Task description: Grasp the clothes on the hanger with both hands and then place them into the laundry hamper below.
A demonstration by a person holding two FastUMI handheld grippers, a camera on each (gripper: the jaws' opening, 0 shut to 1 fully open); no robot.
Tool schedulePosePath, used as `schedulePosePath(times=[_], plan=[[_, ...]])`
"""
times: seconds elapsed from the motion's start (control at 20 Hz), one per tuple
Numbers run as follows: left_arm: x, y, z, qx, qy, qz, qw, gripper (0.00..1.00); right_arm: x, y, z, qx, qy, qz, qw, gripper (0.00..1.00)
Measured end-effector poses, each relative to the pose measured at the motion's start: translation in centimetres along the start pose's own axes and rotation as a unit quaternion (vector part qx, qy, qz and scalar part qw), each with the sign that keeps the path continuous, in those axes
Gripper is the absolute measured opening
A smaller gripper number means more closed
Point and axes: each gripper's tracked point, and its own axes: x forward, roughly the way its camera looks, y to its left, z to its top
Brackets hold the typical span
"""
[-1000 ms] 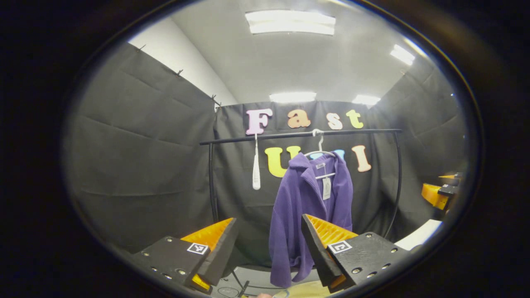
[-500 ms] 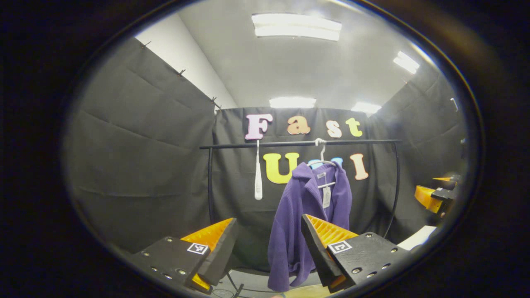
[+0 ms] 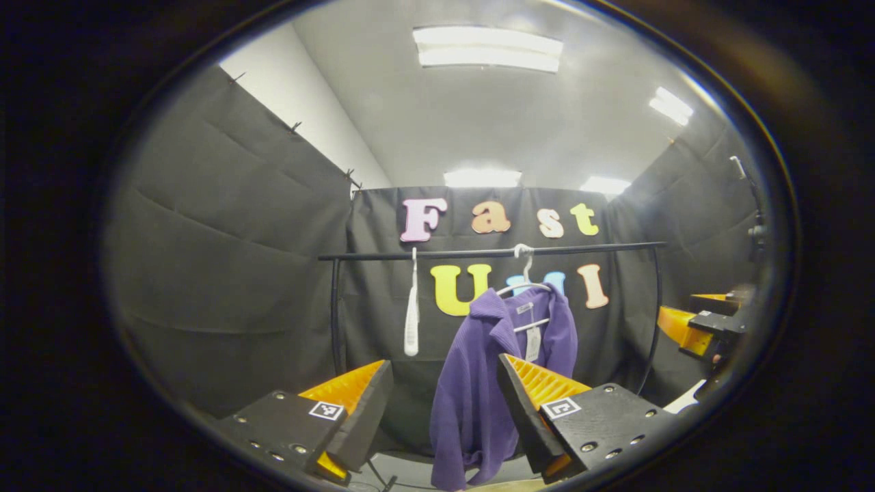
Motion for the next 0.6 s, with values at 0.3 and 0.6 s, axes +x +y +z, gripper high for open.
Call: schedulePosePath(times=[0.3,0.6], plan=[[3.3,-4.2,0.0,0.006,-0.005,-0.016,1.000,0.84,4.0,0.5,-1.1,0.024,0.011,0.024,0.999,0.94],[6.8,-5.9,-1.6,0.002,0.016,-0.009,1.000,0.94,7.9,0.6,-1.3,0.025,0.005,0.042,0.999,0.94]])
